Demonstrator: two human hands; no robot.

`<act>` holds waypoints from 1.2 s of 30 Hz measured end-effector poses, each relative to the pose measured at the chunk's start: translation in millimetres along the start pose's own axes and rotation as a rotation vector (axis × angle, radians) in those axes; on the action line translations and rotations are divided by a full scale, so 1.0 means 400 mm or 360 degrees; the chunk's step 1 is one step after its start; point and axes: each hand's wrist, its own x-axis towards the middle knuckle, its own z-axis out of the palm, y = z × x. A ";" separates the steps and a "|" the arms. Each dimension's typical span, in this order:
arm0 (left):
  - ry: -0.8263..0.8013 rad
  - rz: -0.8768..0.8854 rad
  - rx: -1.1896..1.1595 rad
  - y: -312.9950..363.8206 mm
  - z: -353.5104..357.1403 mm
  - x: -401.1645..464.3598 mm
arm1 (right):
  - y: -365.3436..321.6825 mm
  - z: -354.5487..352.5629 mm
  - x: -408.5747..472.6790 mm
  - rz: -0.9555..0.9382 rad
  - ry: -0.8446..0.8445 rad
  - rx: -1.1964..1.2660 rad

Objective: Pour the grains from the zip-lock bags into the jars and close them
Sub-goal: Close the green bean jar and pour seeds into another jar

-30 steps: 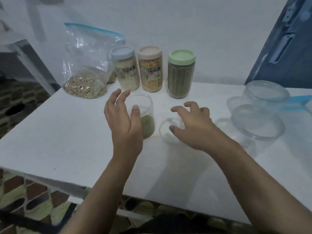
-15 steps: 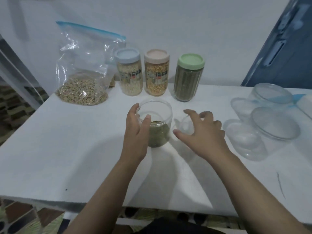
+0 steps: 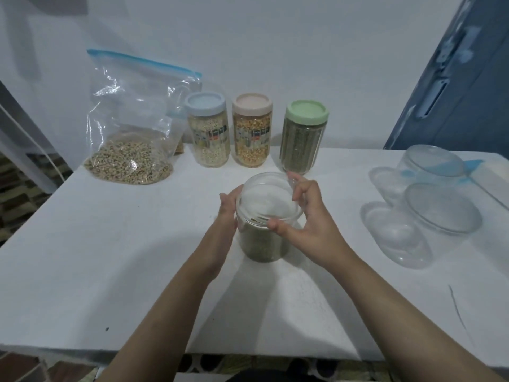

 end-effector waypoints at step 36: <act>-0.0355 0.0092 0.0359 -0.034 -0.071 0.024 | -0.006 -0.069 0.080 -0.0057 -0.0481 -0.0396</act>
